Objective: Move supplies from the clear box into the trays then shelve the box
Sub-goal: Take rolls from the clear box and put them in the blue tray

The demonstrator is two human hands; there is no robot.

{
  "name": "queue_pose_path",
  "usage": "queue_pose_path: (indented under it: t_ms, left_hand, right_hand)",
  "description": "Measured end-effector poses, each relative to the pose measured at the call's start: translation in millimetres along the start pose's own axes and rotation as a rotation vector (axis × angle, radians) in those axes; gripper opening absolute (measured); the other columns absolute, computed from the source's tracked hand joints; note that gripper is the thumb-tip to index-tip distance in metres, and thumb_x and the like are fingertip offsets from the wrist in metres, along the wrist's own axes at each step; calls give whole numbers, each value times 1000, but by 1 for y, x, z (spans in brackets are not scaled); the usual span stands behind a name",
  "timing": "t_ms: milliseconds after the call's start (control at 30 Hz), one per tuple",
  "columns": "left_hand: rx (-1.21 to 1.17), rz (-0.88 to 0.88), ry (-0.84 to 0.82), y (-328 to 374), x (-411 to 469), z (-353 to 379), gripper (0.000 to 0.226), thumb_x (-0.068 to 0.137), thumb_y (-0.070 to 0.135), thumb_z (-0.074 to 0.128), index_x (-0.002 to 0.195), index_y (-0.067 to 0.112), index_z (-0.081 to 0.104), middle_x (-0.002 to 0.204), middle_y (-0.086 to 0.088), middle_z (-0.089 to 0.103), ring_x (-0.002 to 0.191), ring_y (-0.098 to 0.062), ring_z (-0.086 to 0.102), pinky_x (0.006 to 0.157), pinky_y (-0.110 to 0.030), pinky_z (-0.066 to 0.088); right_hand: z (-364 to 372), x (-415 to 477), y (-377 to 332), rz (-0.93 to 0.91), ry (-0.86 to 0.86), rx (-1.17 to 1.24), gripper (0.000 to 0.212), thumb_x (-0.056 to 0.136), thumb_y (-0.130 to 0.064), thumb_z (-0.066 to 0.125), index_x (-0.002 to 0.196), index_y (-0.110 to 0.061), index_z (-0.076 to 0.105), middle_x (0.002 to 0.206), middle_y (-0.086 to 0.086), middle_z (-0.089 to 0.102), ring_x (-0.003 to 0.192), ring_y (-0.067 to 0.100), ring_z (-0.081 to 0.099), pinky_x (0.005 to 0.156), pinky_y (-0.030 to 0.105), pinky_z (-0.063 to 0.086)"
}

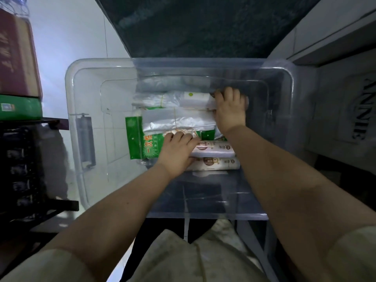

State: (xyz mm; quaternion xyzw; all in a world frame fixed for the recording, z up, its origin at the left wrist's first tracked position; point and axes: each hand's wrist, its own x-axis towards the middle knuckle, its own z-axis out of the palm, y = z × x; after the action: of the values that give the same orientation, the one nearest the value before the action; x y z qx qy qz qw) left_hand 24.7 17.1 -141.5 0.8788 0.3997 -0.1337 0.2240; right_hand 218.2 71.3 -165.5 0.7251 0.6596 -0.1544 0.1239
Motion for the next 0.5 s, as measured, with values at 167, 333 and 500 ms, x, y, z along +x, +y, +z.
queue_pose_path:
  t_ms: [167, 333, 500]
  left_hand:
    - [46, 8, 57, -5, -24, -44, 58, 73, 36, 74, 127, 22, 56, 120, -2, 63, 106, -31, 53, 87, -43, 39]
    - [65, 64, 130, 9, -49, -116, 60, 72, 42, 75, 125, 21, 58, 117, -1, 64, 102, -30, 54, 83, -42, 39]
    - [87, 237, 178, 32, -72, -180, 58, 68, 35, 78, 122, 21, 60, 114, 0, 65, 100, -30, 54, 81, -40, 36]
  right_hand:
    - [-38, -26, 3, -53, 36, 115, 44, 84, -11, 59, 126, -9, 48, 124, 19, 49, 113, 38, 43, 102, 49, 32]
    - [-110, -88, 3, -73, 172, 236, 46, 75, -14, 69, 119, -15, 54, 117, 11, 56, 107, 34, 48, 96, 46, 36]
    - [-179, -166, 5, 139, 413, 335, 46, 66, -9, 72, 110, -15, 61, 108, 11, 59, 99, 35, 51, 87, 44, 38]
